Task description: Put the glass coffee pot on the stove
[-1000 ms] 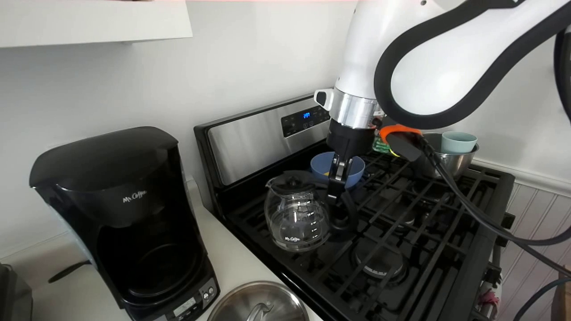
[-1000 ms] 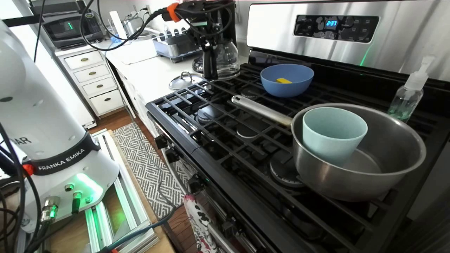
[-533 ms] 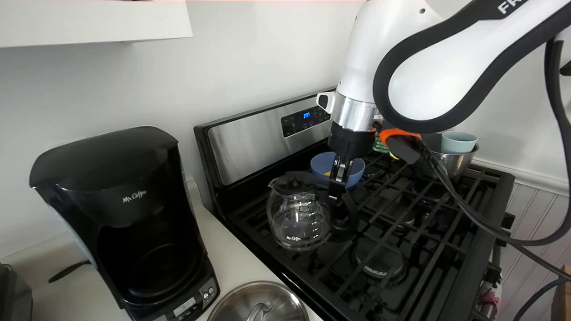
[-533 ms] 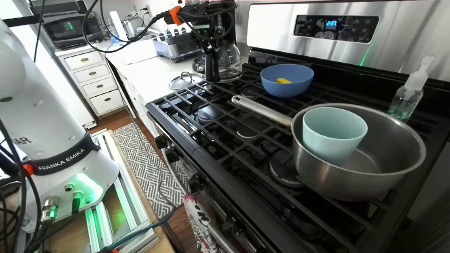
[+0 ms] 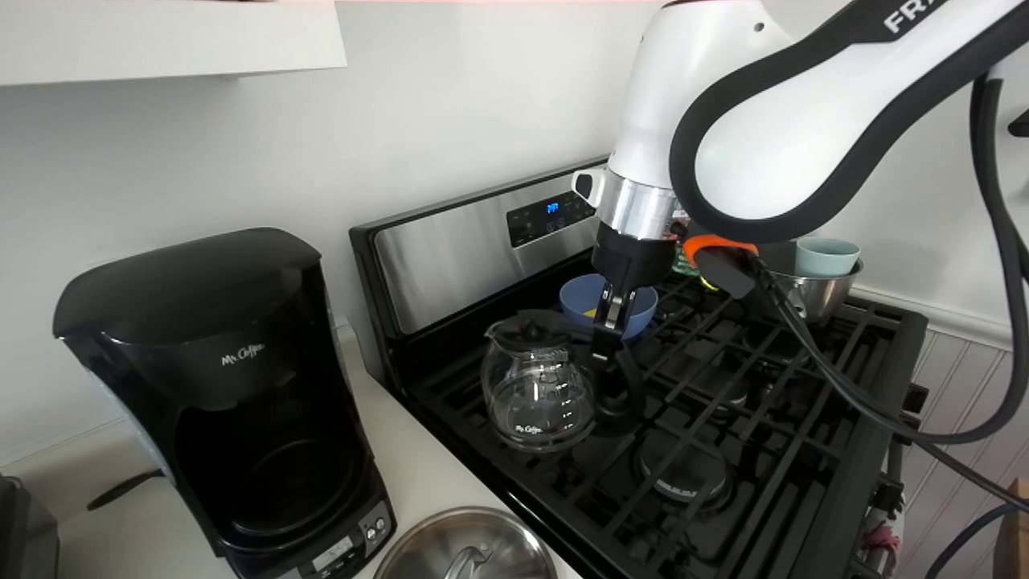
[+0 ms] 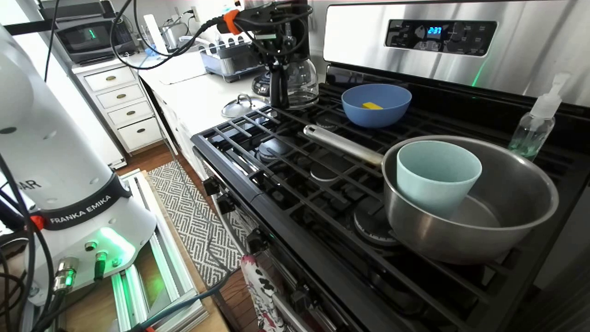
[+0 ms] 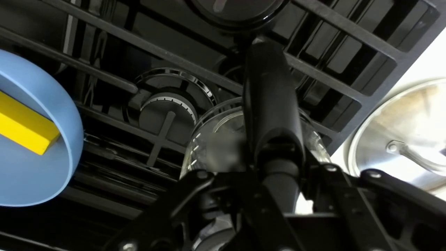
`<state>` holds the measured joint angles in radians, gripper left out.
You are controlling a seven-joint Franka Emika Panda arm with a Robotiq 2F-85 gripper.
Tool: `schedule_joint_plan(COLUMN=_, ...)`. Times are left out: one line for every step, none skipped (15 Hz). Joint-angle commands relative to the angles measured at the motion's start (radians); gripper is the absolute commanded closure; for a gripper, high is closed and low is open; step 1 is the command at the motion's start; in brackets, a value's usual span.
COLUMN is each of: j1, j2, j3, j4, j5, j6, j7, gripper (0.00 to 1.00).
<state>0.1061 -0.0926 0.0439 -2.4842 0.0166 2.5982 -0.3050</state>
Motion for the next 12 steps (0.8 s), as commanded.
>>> schedule_joint_plan(j1=-0.005, j2=-0.002, j3=-0.003, j4=-0.005, j5=0.022, j6=0.015, j7=-0.02, gripper=0.41)
schedule_joint_plan(j1=-0.006, j2=-0.002, j3=-0.003, j4=-0.004, j5=0.019, j6=0.011, j7=-0.017, gripper=0.36)
schedule_joint_plan(j1=-0.007, j2=-0.003, j3=-0.003, j4=-0.003, j5=0.017, j6=0.01, j7=-0.014, gripper=0.28)
schedule_joint_plan(j1=-0.009, j2=-0.005, j3=-0.003, j4=-0.004, j5=0.012, j6=0.008, j7=-0.009, gripper=0.22)
schedule_joint_plan(j1=-0.011, j2=-0.007, j3=-0.002, j4=-0.004, j5=0.009, j6=0.006, j7=-0.003, gripper=0.14)
schedule_joint_plan(j1=-0.012, j2=-0.012, j3=-0.003, j4=-0.005, j5=0.008, j6=0.005, j7=0.0, gripper=0.08)
schedule_joint_plan(j1=-0.015, j2=-0.022, j3=-0.002, j4=-0.008, j5=0.002, j6=-0.003, j7=0.006, gripper=0.02)
schedule_joint_plan(j1=-0.017, j2=-0.034, j3=-0.001, j4=-0.013, j5=-0.004, j6=-0.007, j7=0.013, gripper=0.0)
schedule_joint_plan(j1=-0.019, j2=-0.052, j3=0.0, j4=-0.021, j5=-0.01, j6=-0.01, j7=0.021, gripper=0.0)
schedule_joint_plan(j1=-0.02, j2=-0.064, j3=0.0, j4=-0.025, j5=-0.017, j6=-0.009, j7=0.028, gripper=0.0)
schedule_joint_plan(j1=-0.021, j2=-0.077, j3=0.0, j4=-0.028, j5=-0.021, j6=-0.009, j7=0.033, gripper=0.0)
schedule_joint_plan(j1=-0.02, j2=-0.089, j3=-0.001, j4=-0.029, j5=-0.019, j6=-0.012, j7=0.033, gripper=0.0)
